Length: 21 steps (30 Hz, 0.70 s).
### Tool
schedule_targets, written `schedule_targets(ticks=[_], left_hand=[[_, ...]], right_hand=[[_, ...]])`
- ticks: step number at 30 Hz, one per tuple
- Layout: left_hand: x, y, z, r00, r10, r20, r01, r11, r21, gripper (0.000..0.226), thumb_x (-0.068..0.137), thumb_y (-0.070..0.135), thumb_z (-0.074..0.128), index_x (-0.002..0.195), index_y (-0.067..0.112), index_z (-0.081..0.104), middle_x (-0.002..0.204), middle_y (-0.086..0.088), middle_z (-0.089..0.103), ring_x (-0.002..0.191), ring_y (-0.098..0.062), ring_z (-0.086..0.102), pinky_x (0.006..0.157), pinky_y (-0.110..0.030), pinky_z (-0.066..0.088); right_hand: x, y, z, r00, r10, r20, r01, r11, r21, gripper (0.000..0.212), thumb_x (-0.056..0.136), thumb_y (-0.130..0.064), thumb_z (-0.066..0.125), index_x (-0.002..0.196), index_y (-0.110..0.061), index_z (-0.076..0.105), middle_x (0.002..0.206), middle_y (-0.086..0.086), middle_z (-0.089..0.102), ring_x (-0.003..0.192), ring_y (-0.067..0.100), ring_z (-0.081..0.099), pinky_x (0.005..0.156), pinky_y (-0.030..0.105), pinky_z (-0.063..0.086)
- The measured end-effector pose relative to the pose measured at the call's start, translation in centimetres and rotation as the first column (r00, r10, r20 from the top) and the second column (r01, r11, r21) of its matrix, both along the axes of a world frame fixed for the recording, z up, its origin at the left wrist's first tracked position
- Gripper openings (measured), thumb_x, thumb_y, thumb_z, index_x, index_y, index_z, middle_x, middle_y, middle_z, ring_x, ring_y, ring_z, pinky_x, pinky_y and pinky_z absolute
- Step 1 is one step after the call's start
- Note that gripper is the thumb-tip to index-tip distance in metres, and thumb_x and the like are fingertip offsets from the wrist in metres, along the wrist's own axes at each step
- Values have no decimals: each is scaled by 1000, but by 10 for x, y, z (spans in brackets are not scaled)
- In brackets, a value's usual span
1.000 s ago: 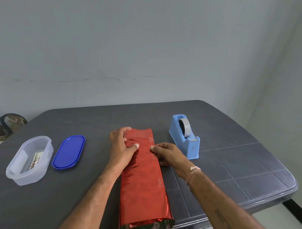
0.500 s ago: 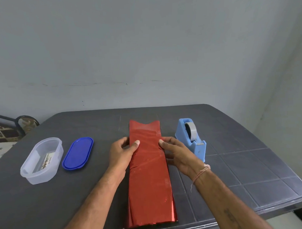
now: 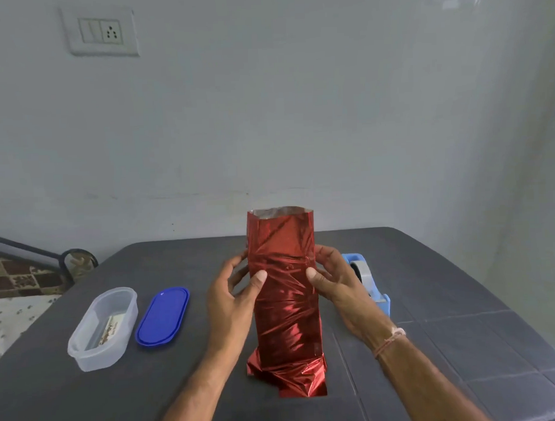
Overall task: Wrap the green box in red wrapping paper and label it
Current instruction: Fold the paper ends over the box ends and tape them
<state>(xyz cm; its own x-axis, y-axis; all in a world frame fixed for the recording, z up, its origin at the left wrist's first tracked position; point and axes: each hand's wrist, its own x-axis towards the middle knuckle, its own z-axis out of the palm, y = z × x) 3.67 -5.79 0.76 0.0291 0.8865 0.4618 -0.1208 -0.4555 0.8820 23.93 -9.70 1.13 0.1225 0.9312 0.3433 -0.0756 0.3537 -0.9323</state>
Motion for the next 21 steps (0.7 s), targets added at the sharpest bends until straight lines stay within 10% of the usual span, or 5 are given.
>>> schedule_targets(ticks=[4,13,21], left_hand=[[0,-1,11,1000,23,-2,-23,997,78,31,89,28,77,120,21,74,117,9,76,116,-3,67,102,-30,52],[-8,1,16,960,128,-250,-65,967,245,32,84,42,73,115,35,76,112,31,70,114,6,62,91,-18,50],[-15,-4,28,921,173,-350,-57,947,317,31,85,30,78,100,53,67,106,43,65,108,12,61,88,-4,44]], right_hand=[[-3,-5,9,995,-100,12,100,993,62,36,97,-16,68,132,-13,60,131,4,69,125,24,64,102,36,54],[-11,-16,22,900,-352,258,305,930,206,28,89,-34,71,113,-20,77,123,3,61,113,-2,60,83,13,52],[-9,-22,26,907,-348,239,294,927,232,18,97,-14,69,114,-12,67,107,-2,76,104,12,72,83,24,57]])
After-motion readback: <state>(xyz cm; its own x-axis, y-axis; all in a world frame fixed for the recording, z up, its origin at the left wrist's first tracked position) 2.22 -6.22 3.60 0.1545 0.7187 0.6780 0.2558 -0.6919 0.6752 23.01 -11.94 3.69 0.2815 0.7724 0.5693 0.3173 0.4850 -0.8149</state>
